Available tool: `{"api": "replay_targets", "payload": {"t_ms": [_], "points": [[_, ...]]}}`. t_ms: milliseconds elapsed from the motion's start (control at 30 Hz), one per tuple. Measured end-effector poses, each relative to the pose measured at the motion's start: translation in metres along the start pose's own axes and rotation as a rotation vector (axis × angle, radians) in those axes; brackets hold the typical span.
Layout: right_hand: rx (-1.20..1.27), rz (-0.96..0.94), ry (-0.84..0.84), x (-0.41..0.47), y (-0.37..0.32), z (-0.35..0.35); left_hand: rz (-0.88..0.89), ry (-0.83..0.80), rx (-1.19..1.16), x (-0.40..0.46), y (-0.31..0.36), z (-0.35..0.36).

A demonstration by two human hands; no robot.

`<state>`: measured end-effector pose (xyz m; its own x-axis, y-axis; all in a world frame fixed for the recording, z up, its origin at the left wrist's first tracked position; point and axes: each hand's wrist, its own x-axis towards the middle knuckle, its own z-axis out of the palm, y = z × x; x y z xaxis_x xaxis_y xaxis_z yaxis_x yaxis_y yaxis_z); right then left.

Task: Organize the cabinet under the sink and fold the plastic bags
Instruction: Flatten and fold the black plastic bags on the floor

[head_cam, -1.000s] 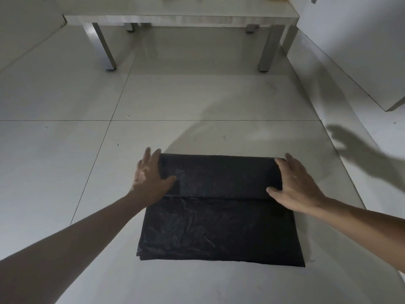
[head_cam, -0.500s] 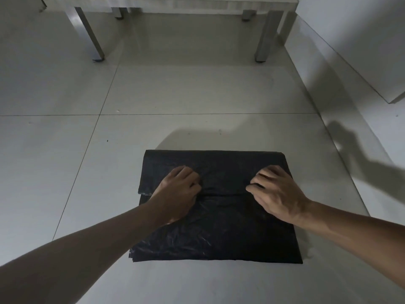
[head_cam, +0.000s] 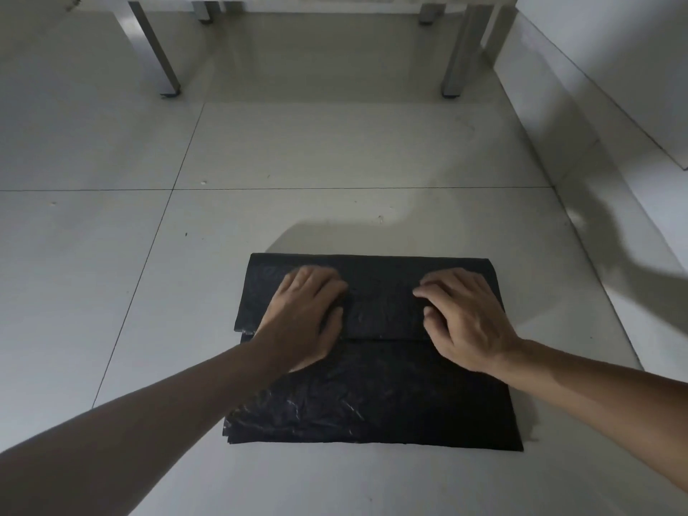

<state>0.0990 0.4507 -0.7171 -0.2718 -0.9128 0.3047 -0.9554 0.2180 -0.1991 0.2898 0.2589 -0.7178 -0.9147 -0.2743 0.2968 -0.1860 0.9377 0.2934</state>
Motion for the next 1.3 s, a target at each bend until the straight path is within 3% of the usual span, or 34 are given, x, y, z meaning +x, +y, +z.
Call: {"api": "replay_targets", "payload": {"t_ms": [67, 233, 333, 633, 867, 933, 1000, 1100, 1300], "points": [[-0.009, 0.074, -0.015, 0.018, -0.011, 0.011, -0.031, -0.042, 0.045, 0.017, 0.002, 0.003], [-0.128, 0.224, -0.321, 0.044, -0.039, 0.045, -0.07, -0.326, 0.249, 0.034, 0.002, 0.025], [-0.183, 0.253, -0.389, 0.043, -0.038, 0.055, -0.095, -0.41, 0.322, 0.027, -0.007, 0.035], [-0.304, 0.382, -0.443, 0.016, 0.011, 0.038, -0.231, -0.379, 0.327, 0.003, -0.031, 0.031], [-0.389, 0.455, -0.448, 0.007, 0.03, 0.023, -0.499, -0.337, 0.276, -0.013, -0.044, 0.017], [-0.385, 0.39, -0.395, 0.02, 0.012, 0.022, -0.462, -0.311, 0.293, -0.003, -0.036, 0.015], [-0.315, 0.29, -0.364, 0.034, -0.015, 0.03, -0.319, -0.304, 0.291, 0.011, -0.021, 0.017], [-0.212, 0.248, -0.423, 0.045, -0.045, 0.051, -0.151, -0.348, 0.259, 0.025, -0.003, 0.032], [-0.239, 0.298, -0.451, 0.029, -0.004, 0.047, -0.244, -0.387, 0.294, 0.01, -0.033, 0.036]]}}
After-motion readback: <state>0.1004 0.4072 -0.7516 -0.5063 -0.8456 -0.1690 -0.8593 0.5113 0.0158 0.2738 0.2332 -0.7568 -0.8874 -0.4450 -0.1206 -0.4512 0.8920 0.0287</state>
